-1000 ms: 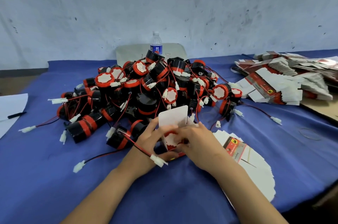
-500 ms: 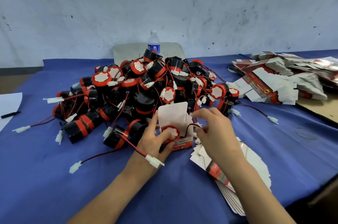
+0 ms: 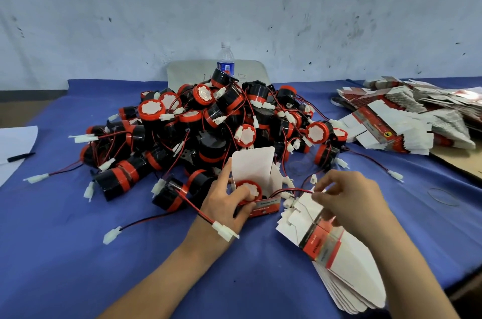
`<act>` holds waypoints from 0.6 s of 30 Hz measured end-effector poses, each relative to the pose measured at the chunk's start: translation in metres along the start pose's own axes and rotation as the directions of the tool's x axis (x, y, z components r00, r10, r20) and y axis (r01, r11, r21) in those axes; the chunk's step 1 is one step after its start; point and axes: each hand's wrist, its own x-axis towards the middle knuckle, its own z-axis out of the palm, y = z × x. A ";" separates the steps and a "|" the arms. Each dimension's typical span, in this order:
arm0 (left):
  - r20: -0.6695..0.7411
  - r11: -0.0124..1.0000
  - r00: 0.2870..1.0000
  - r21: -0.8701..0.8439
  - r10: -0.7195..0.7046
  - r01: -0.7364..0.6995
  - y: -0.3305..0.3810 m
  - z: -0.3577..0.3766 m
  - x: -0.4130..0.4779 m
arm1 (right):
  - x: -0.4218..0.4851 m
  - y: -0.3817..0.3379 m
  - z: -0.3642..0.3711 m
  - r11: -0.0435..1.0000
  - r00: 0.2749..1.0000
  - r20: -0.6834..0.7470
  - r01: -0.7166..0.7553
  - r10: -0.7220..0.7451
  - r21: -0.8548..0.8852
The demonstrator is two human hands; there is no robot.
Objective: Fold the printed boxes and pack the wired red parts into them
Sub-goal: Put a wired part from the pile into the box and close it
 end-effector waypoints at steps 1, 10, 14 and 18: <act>-0.005 1.000 1.000 -0.006 0.002 -0.002 0.000 0.000 0.000 | 0.002 0.000 0.000 1.000 0.998 -0.063 0.020 -0.019 0.005; 0.008 0.999 0.999 0.002 -0.037 0.037 -0.001 0.000 0.000 | -0.002 -0.026 0.025 0.766 0.918 -0.304 0.383 -0.254 0.516; 0.008 1.000 1.000 -0.003 0.005 -0.005 -0.001 0.000 0.000 | 0.004 -0.027 0.043 0.791 0.892 -0.345 0.429 -0.294 0.436; 0.001 1.000 1.000 -0.009 0.026 -0.026 -0.002 0.000 -0.001 | 0.014 -0.024 0.050 0.833 0.844 -0.394 0.484 -0.363 0.269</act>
